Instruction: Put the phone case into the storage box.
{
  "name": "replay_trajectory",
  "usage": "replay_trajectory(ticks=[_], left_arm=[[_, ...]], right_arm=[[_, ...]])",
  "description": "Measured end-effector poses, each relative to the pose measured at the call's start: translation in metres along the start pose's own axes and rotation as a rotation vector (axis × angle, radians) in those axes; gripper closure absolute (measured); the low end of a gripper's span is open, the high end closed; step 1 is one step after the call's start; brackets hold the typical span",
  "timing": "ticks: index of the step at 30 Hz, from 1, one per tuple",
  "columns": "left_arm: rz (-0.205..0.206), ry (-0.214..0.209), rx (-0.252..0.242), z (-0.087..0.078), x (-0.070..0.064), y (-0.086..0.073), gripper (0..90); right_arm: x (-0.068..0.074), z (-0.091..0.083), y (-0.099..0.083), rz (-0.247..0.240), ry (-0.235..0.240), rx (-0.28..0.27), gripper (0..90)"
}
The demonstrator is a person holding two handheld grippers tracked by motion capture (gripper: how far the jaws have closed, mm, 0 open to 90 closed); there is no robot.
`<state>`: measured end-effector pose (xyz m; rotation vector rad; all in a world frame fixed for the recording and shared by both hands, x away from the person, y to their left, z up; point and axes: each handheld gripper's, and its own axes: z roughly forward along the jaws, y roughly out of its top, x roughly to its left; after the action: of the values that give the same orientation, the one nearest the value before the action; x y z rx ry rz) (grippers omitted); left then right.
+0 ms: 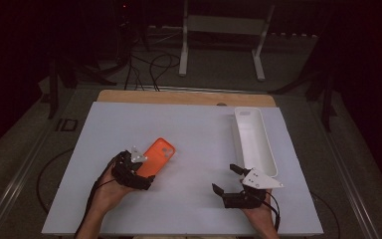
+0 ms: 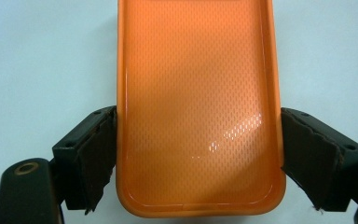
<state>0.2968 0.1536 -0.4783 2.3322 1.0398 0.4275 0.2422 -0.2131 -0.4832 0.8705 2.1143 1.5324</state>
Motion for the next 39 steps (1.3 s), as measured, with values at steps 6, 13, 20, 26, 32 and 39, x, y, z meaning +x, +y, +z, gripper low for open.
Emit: replay_trajectory(ticks=[6,13,20,26,32,39], left_arm=[[0.01,0.005,-0.045,-0.004,-0.003,0.002,16.4],[0.015,0.008,-0.082,-0.007,-0.005,0.002,16.4],[0.026,0.011,-0.13,-0.01,-0.007,0.002,16.3],[0.039,0.01,-0.171,-0.013,-0.011,0.003,16.3],[0.041,0.008,-0.205,-0.015,-0.012,0.004,16.3],[0.051,0.007,-0.237,-0.017,-0.015,0.004,16.3]], right_arm=[[-0.002,0.003,0.007,0.017,0.004,0.0,9.4],[-0.008,0.015,0.02,0.056,0.011,0.013,9.4],[-0.011,0.025,0.032,0.056,0.003,0.029,9.3],[-0.012,0.031,0.043,0.049,0.016,0.05,9.3],[-0.012,0.039,0.054,0.058,0.04,0.06,9.3],[-0.015,0.051,0.061,0.102,0.066,0.073,9.3]])
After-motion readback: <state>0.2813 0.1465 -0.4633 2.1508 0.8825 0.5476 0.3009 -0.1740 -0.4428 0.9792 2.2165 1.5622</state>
